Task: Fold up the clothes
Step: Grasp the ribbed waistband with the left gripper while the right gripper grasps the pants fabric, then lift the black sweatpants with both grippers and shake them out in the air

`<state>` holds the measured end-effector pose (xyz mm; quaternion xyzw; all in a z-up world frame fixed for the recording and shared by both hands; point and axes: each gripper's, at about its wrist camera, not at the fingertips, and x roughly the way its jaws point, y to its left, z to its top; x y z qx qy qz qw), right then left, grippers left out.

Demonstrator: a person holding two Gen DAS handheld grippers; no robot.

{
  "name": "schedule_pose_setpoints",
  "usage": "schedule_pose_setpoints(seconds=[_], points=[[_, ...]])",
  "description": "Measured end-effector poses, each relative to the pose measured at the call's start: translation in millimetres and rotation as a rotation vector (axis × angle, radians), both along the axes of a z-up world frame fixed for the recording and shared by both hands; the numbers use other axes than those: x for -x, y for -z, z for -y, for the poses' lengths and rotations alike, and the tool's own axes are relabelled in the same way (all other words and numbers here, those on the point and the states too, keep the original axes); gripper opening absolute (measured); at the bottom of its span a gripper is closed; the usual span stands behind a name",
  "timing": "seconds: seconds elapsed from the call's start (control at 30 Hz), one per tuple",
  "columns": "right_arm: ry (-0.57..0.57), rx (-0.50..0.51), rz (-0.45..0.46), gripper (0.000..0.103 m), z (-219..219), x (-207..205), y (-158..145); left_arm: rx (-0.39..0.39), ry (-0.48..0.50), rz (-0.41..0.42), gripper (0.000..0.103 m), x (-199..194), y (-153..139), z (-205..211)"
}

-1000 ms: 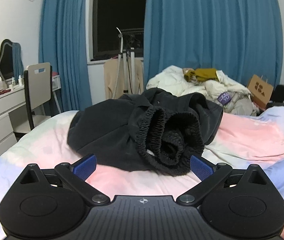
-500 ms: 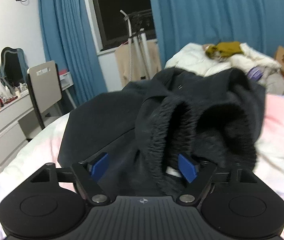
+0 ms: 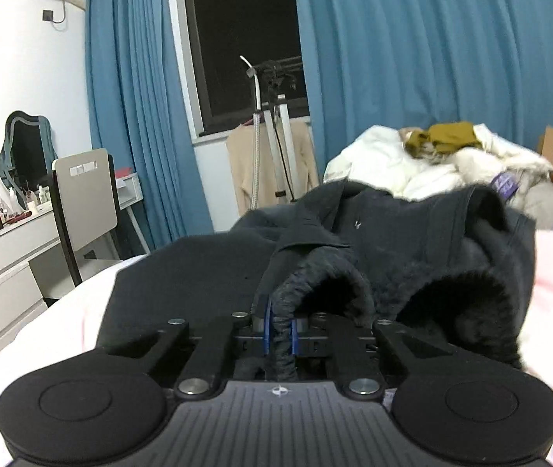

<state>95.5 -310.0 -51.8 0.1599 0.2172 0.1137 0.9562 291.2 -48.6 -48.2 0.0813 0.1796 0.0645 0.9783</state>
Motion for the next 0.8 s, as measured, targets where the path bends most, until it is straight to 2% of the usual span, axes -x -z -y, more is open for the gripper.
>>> schedule_pose_setpoints(seconds=[0.1,0.2,0.33,0.5,0.67,0.8], points=[[-0.020,0.031,0.011,0.103,-8,-1,2,0.024,0.028,0.074,0.009,27,-17,-4],[-0.056,0.025,0.034,0.103,-13,1,0,0.064,0.053,0.103,0.009,62,-37,-9],[-0.070,0.102,0.106,0.103,-25,11,-9,0.109,0.077,0.149,0.009,116,-66,-25],[-0.073,0.121,0.140,0.103,-26,23,-18,0.176,0.107,0.177,0.009,186,-92,-47],[-0.101,0.154,0.155,0.103,-30,43,-28,0.238,0.098,0.201,0.009,251,-97,-81],[-0.113,0.201,0.143,0.103,-36,56,-33,0.265,0.062,0.157,0.009,281,-78,-118]])
